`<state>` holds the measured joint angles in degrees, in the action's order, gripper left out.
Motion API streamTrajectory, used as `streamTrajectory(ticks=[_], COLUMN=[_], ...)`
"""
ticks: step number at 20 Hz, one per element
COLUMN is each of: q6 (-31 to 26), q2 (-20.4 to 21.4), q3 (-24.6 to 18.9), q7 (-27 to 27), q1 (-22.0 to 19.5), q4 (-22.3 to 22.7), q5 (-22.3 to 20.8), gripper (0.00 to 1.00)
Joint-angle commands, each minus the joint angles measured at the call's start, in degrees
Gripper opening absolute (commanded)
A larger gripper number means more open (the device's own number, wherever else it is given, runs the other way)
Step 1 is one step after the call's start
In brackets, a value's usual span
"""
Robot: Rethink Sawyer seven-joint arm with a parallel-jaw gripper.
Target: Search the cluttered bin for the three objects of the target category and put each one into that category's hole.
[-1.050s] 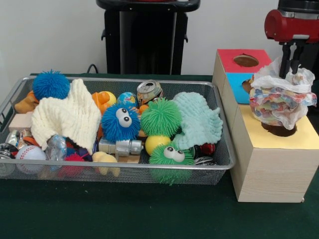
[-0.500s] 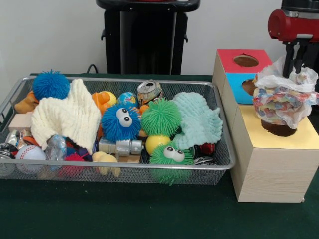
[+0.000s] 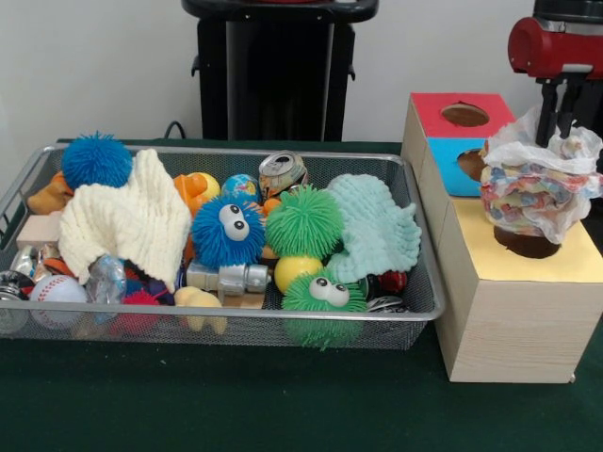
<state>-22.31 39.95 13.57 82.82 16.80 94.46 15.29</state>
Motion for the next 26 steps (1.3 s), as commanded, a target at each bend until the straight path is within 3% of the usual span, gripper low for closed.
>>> streamTrajectory(ticks=[1, 11, 26], q6=[-4.81, 0.74, 0.86], q2=[-1.61, -0.87, -0.96], q3=[-0.50, -1.44, -1.73], q7=[14.20, 13.53, 11.48], q1=[0.29, 0.03, -1.37], q4=[-1.72, 0.55, -0.28], q5=[0.86, 0.38, -0.68], gripper=[0.00, 0.00, 0.00])
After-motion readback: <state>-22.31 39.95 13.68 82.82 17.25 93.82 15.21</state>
